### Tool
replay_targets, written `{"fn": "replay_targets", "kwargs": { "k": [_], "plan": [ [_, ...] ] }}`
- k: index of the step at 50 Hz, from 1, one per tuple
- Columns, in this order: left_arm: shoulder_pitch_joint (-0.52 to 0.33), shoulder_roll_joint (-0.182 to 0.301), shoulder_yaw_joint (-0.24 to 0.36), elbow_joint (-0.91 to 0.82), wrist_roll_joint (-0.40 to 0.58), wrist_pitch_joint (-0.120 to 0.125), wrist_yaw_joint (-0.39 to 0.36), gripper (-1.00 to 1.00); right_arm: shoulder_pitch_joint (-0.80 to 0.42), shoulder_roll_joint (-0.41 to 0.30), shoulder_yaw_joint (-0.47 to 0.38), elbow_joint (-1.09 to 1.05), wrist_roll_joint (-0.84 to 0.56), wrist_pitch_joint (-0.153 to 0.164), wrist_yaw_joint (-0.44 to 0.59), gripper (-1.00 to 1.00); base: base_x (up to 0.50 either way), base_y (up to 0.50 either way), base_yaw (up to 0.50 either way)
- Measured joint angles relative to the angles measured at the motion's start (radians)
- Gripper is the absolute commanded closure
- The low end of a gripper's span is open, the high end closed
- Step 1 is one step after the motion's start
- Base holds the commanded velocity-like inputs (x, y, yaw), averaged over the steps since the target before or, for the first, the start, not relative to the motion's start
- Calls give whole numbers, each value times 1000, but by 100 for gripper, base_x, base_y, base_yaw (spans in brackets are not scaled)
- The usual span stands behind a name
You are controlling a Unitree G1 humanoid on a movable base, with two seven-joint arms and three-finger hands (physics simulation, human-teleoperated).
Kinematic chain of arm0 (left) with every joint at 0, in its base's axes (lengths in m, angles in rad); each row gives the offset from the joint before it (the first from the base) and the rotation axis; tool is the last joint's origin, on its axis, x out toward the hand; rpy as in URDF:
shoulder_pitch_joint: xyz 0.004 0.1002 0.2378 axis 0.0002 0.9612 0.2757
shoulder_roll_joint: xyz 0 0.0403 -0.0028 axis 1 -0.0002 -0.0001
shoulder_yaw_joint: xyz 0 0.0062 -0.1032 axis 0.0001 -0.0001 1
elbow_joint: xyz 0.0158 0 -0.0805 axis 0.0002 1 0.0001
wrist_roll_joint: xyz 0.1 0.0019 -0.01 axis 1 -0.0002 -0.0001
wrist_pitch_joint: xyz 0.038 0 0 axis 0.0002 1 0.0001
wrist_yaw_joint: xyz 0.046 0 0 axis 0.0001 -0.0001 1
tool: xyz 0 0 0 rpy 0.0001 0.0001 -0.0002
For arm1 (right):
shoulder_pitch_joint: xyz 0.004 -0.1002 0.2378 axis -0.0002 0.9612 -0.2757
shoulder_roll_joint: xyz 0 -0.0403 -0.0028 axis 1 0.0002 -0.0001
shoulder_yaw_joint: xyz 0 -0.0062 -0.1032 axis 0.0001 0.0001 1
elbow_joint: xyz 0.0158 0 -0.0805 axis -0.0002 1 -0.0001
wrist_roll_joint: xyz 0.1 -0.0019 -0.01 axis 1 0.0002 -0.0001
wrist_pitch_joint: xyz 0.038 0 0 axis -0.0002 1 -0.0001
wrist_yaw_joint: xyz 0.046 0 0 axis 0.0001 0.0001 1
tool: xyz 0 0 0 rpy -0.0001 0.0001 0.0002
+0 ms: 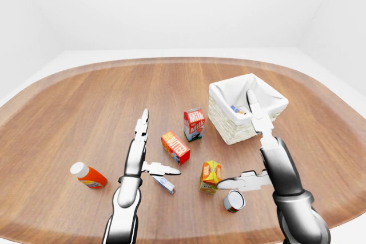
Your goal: Pick up the alphabet soup and the tomato sauce, and put them in the basket.
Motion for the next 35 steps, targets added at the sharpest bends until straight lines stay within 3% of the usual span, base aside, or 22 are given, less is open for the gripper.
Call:
{"fn": "replay_targets", "kwargs": {
  "k": [25, 35],
  "plan": [
    [3, 0, 1, -8, -2, 0, 2, -100, 137, -39, 58, 84, 9, -121, -119, -100, 0, 0, 0],
    [4, 0, 1, -9, -1, 0, 2, -100, 203, -52, 53, 108, 24, -121, -147, -100, 0, 0, 0]
  ]
}}
